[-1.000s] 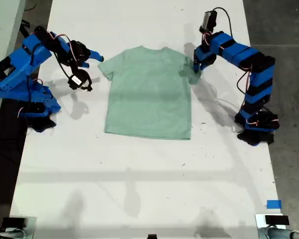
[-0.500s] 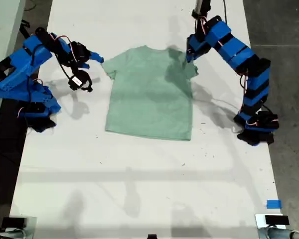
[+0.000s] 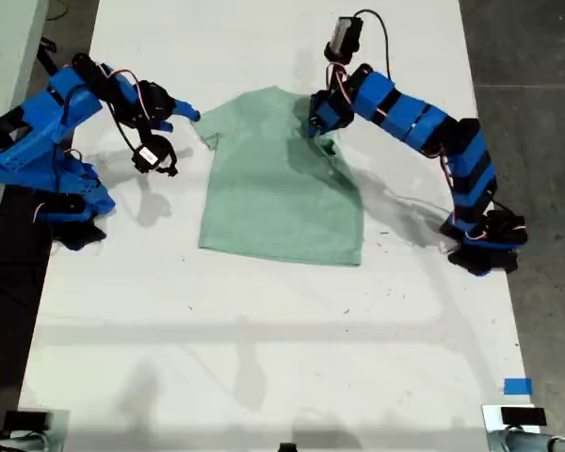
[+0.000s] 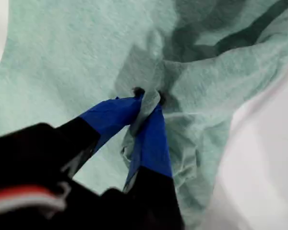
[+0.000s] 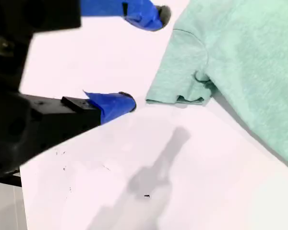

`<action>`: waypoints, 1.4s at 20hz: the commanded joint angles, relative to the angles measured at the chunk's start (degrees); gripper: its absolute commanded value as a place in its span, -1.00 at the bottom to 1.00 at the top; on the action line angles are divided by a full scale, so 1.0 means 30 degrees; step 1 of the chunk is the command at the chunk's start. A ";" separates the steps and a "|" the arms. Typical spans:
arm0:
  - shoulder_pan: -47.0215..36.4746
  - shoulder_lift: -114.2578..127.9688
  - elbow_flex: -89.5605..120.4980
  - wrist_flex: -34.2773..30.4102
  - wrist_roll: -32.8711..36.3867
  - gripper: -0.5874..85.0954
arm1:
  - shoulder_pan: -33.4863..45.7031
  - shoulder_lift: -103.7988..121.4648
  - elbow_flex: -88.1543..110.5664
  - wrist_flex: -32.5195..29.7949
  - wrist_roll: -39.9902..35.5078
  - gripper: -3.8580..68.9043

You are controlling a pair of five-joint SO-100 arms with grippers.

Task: Fold t-shirt

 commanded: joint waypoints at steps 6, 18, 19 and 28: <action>0.0703 0.0059 0.0029 -0.0381 -0.0557 -0.33 | -0.0645 0.1055 -0.2725 -0.0322 -0.0527 -0.12; -0.0996 -0.5918 -0.1318 -0.3428 0.0234 -0.27 | -0.0879 1.1836 0.3340 0.7559 -0.1758 -0.28; -0.1289 -0.7588 -0.2344 -0.3457 0.0439 -0.27 | -0.1201 1.2363 0.3984 0.7471 -0.1553 -0.28; -0.3633 -1.6787 -0.9814 -0.2520 0.1084 -0.28 | -0.2783 1.6816 0.8613 0.6270 -0.0293 -0.27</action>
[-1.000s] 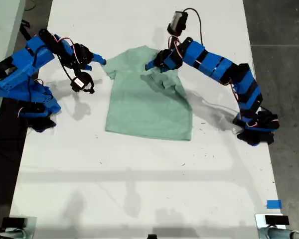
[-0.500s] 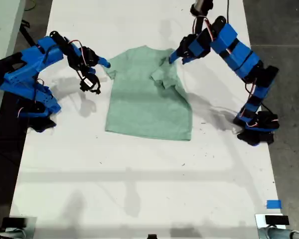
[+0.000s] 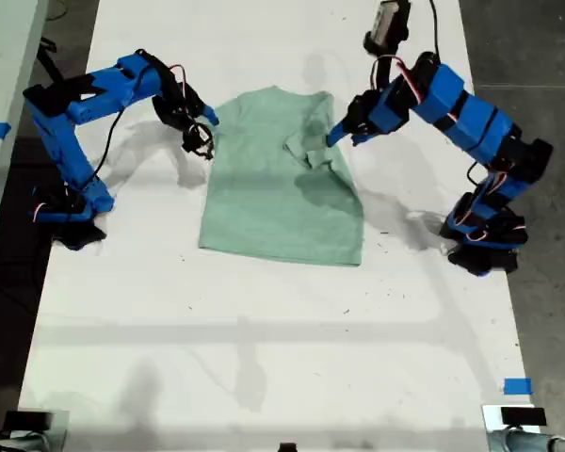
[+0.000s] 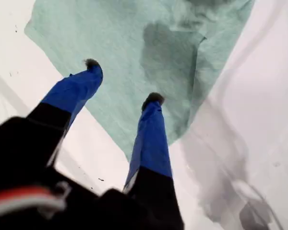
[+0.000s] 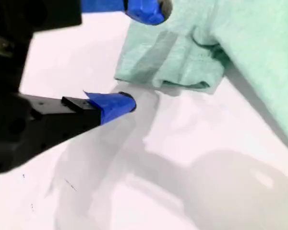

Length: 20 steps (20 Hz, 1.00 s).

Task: Fold t-shirt

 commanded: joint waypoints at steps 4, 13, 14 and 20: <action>-0.1729 -0.4893 -0.6592 0.4395 -0.0264 -0.73 | -0.0703 0.3545 0.1553 -0.1143 0.0674 -0.28; -0.1055 0.1934 -0.7266 0.6328 -0.0850 -0.99 | -0.0820 0.6152 0.5010 -0.2109 0.1260 -0.30; -0.0967 0.3223 -0.6885 0.5918 -0.0937 -0.99 | -0.0820 0.6328 0.5303 -0.2139 0.1348 -0.30; 0.3486 0.2373 -0.7354 0.0469 -0.1260 -0.99 | -0.0850 0.8027 0.7236 -0.2197 0.1699 -0.32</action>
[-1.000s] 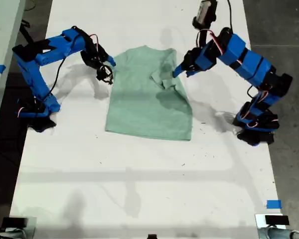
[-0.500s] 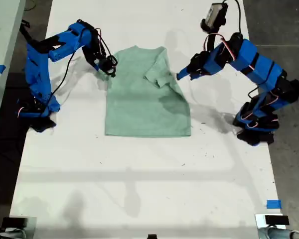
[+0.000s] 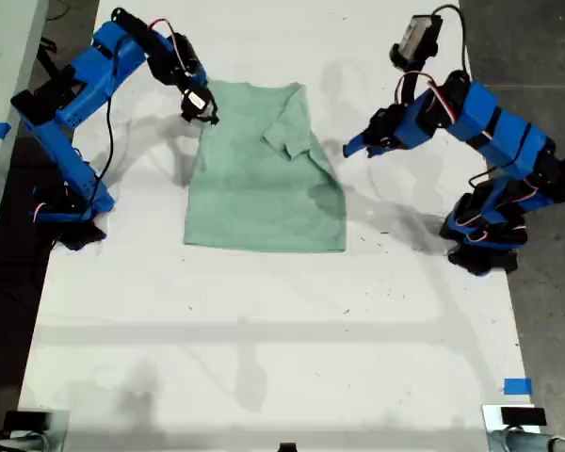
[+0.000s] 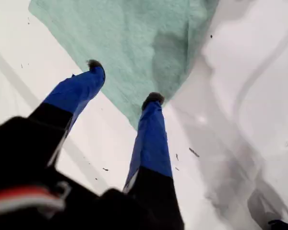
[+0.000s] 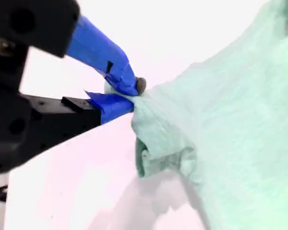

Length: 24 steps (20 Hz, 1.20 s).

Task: Fold t-shirt

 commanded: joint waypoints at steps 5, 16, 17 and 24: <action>0.4160 -0.9990 -1.0107 -0.1436 -0.1992 -0.99 | -0.0762 0.3311 0.2051 -0.0469 0.1143 -0.34; 0.6797 -0.2695 -1.0078 0.3867 0.1641 -0.31 | -0.2285 0.6475 0.6768 -0.1611 0.2080 -0.22; 0.7324 -0.1436 -0.9346 0.5186 0.1699 -0.30 | -0.2520 0.6445 0.7236 -0.1875 0.1992 -0.19; 1.2480 0.6035 0.2666 0.3867 0.0029 -0.30 | -0.3369 0.5273 1.2100 -0.6006 0.1260 -0.07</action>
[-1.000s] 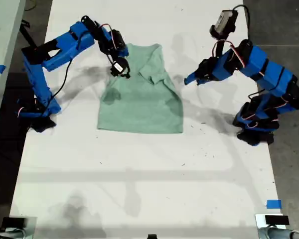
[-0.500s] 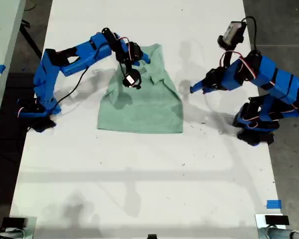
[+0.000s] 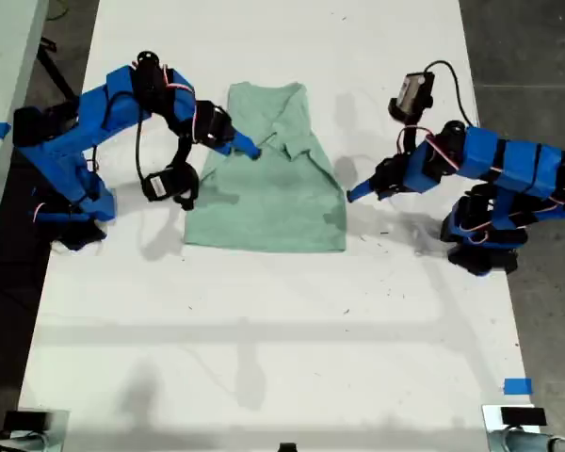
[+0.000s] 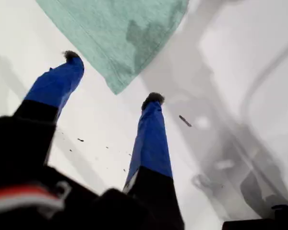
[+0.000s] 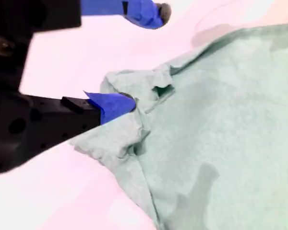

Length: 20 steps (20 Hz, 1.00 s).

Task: Fold t-shirt

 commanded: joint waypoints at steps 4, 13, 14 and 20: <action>0.2402 0.4365 0.8555 -0.3662 -0.2607 -0.31 | -0.0381 -0.2080 0.1406 -0.3750 -0.0352 -0.06; 0.3369 0.6709 1.3535 -0.6680 -0.4922 -0.31 | -0.0703 -0.7354 0.0234 -0.6914 -0.0381 -0.05; 0.3311 0.6855 1.3594 -0.6680 -0.4922 -0.31 | -0.0645 -0.7646 0.0234 -0.7354 -0.0410 -0.07; 0.3252 0.7412 1.4150 -0.6650 -0.5127 -0.32 | -0.0059 -1.1016 -0.1172 -0.8936 -0.0586 -0.21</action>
